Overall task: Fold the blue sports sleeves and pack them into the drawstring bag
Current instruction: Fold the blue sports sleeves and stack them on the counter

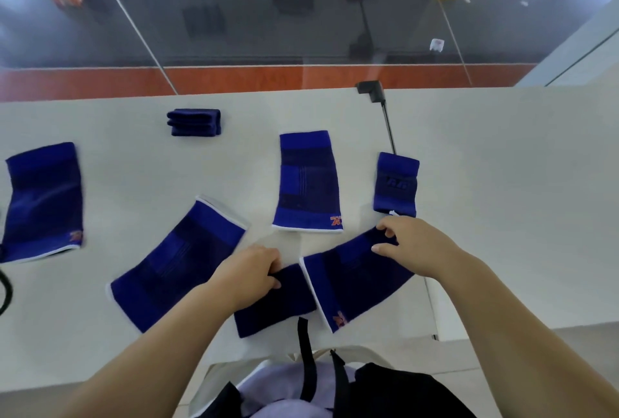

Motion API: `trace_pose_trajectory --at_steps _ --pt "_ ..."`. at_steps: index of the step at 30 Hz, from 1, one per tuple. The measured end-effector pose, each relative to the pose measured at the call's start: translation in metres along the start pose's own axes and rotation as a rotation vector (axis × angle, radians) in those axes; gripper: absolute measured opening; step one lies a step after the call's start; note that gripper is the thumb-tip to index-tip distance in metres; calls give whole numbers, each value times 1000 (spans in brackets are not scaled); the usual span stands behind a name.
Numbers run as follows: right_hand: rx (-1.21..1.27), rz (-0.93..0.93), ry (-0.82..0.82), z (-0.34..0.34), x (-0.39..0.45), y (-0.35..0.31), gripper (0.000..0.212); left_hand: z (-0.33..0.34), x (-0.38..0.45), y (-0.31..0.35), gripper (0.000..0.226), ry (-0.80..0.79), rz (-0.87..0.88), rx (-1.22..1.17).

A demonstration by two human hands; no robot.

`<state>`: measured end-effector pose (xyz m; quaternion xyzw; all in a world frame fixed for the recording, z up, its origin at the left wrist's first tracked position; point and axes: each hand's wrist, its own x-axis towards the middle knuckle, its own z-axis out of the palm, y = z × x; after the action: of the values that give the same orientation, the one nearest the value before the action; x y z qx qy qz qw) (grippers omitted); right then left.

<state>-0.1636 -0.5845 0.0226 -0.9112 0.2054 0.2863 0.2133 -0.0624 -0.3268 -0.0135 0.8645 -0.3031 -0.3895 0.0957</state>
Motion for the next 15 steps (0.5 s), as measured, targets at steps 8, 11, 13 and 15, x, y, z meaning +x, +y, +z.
trace_pose_trajectory --at_steps 8,11,13,15 --pt "145 66 202 -19 18 14 35 -49 0 5 15 103 23 -333" --pt "149 170 303 -24 32 25 32 -67 7 6 11 143 29 -477" --pt "166 239 367 -26 41 32 33 -78 16 5 18 176 43 -563" --pt "202 287 411 -28 51 37 35 -86 27 6 27 194 48 -637"
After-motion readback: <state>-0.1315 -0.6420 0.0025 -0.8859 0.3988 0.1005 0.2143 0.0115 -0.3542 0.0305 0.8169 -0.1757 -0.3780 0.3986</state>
